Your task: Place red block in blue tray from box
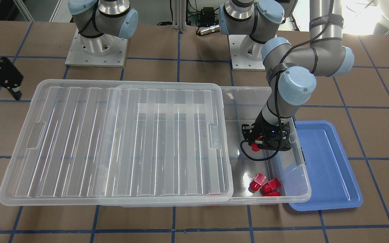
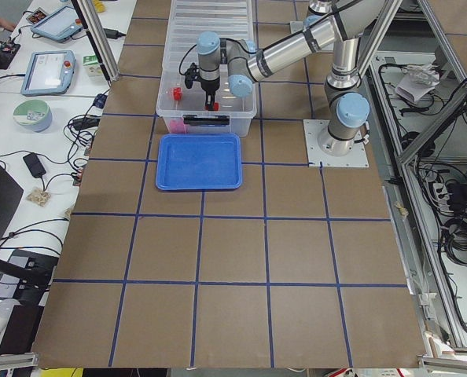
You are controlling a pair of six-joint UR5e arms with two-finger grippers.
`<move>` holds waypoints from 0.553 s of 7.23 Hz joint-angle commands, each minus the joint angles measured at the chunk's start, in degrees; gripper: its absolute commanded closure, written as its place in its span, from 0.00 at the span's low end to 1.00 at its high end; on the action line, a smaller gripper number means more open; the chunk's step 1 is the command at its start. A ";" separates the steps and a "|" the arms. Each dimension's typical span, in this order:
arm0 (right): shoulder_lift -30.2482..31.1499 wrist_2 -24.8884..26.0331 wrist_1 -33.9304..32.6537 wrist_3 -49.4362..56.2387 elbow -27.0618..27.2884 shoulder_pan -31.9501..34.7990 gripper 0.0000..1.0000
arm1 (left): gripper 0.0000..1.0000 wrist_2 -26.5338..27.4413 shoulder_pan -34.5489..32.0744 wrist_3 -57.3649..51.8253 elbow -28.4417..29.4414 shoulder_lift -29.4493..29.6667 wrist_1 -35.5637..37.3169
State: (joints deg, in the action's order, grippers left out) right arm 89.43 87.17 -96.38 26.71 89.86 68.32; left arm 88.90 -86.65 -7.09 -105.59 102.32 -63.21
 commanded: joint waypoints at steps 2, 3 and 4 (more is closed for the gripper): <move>-1.88 0.54 -4.23 7.38 5.83 -5.92 0.00 | 0.93 -0.66 10.05 -7.61 15.23 -3.54 -22.12; -4.94 0.64 -6.51 8.00 8.55 -6.00 0.00 | 0.93 -0.92 16.28 -14.90 14.45 -2.40 -21.52; -7.14 0.55 -9.84 7.84 10.84 -6.00 0.00 | 0.93 -1.10 21.30 -20.28 13.14 -0.74 -19.08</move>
State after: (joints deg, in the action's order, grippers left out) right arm 85.13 87.67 -102.57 34.11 97.70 62.43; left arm 88.07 -72.09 -19.97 -91.68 99.97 -83.69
